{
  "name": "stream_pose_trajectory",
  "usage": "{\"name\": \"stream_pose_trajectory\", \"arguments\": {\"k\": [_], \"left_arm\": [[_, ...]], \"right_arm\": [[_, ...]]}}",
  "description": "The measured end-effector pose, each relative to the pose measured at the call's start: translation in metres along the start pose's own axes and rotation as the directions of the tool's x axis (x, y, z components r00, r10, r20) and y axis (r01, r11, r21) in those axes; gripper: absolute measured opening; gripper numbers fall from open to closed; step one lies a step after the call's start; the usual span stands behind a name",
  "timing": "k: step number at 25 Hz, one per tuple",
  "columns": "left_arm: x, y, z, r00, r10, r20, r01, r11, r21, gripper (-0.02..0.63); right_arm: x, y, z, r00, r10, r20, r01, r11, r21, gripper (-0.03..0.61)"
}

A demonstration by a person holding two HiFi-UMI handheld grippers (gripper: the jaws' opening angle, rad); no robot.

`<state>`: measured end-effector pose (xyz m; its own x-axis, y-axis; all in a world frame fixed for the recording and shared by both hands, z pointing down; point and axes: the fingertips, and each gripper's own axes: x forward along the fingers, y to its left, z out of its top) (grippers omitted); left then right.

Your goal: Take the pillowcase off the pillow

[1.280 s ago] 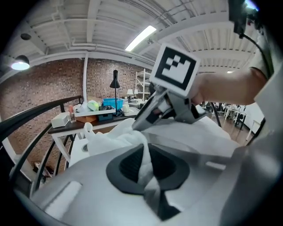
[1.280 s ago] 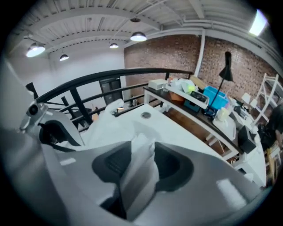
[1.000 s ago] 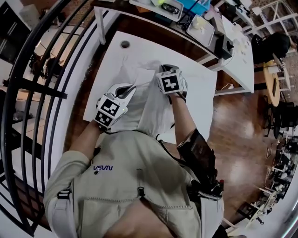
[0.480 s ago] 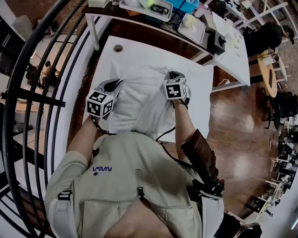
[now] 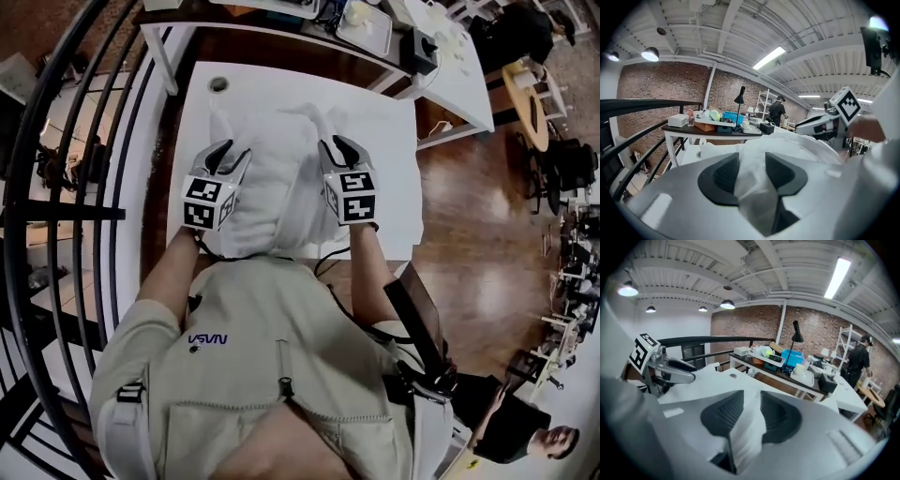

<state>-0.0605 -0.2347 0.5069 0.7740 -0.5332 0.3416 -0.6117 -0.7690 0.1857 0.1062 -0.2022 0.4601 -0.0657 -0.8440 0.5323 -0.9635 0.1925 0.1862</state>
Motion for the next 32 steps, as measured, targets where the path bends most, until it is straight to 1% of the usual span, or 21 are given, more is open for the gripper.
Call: {"name": "stream_pose_trajectory", "arguments": {"k": [3, 5, 7, 9, 10, 12, 15, 19, 21, 24, 26, 28, 31, 32], "left_arm": [[-0.023, -0.007, 0.009, 0.999, -0.010, 0.048, 0.010, 1.000, -0.003, 0.163], [-0.035, -0.011, 0.010, 0.998, -0.026, 0.060, 0.026, 1.000, 0.002, 0.163], [-0.043, -0.019, 0.007, 0.998, -0.045, 0.054, 0.045, 0.999, 0.009, 0.167], [-0.047, -0.030, 0.008, 0.997, -0.057, 0.052, 0.057, 0.998, 0.016, 0.195], [-0.049, -0.037, 0.008, 0.997, -0.059, 0.052, 0.058, 0.998, 0.022, 0.211], [-0.055, -0.053, 0.003, 0.998, -0.052, 0.039, 0.051, 0.998, 0.033, 0.218], [-0.064, -0.075, -0.016, 1.000, -0.020, -0.014, 0.020, 0.999, 0.028, 0.228], [-0.084, -0.102, -0.045, 0.995, 0.053, -0.089, -0.050, 0.998, 0.033, 0.235], [-0.096, -0.111, -0.063, 0.988, 0.096, -0.123, -0.093, 0.995, 0.031, 0.238], [-0.110, -0.121, -0.083, 0.978, 0.144, -0.153, -0.142, 0.990, 0.024, 0.249], [-0.113, -0.122, -0.092, 0.972, 0.157, -0.177, -0.151, 0.987, 0.046, 0.254], [-0.109, -0.121, -0.103, 0.965, 0.155, -0.210, -0.144, 0.987, 0.067, 0.265], [-0.092, -0.114, -0.121, 0.956, 0.128, -0.263, -0.106, 0.989, 0.099, 0.269], [-0.087, -0.112, -0.126, 0.953, 0.121, -0.277, -0.093, 0.989, 0.112, 0.250]], "right_arm": [[-0.035, 0.015, -0.009, 0.999, -0.041, 0.034, 0.039, 0.997, 0.063, 0.100], [-0.052, 0.027, -0.018, 0.998, -0.056, 0.039, 0.052, 0.993, 0.103, 0.100], [-0.064, 0.039, -0.029, 0.998, -0.053, 0.039, 0.047, 0.990, 0.136, 0.100], [-0.069, 0.046, -0.037, 0.998, -0.044, 0.041, 0.037, 0.989, 0.142, 0.100], [-0.071, 0.049, -0.041, 0.999, -0.034, 0.042, 0.028, 0.989, 0.143, 0.100], [-0.074, 0.056, -0.049, 0.999, -0.006, 0.046, 0.000, 0.989, 0.147, 0.100], [-0.085, 0.067, -0.056, 0.997, 0.038, 0.073, -0.047, 0.989, 0.139, 0.100], [-0.104, 0.081, -0.065, 0.987, 0.108, 0.118, -0.121, 0.987, 0.107, 0.100], [-0.112, 0.093, -0.077, 0.982, 0.145, 0.120, -0.156, 0.983, 0.092, 0.101], [-0.121, 0.113, -0.096, 0.974, 0.202, 0.098, -0.210, 0.975, 0.078, 0.113], [-0.124, 0.126, -0.106, 0.972, 0.224, 0.075, -0.230, 0.970, 0.077, 0.124], [-0.124, 0.135, -0.115, 0.971, 0.236, 0.044, -0.239, 0.968, 0.072, 0.127], [-0.116, 0.143, -0.124, 0.971, 0.239, -0.017, -0.237, 0.969, 0.064, 0.140], [-0.113, 0.146, -0.128, 0.970, 0.240, -0.039, -0.237, 0.969, 0.072, 0.146]]}}
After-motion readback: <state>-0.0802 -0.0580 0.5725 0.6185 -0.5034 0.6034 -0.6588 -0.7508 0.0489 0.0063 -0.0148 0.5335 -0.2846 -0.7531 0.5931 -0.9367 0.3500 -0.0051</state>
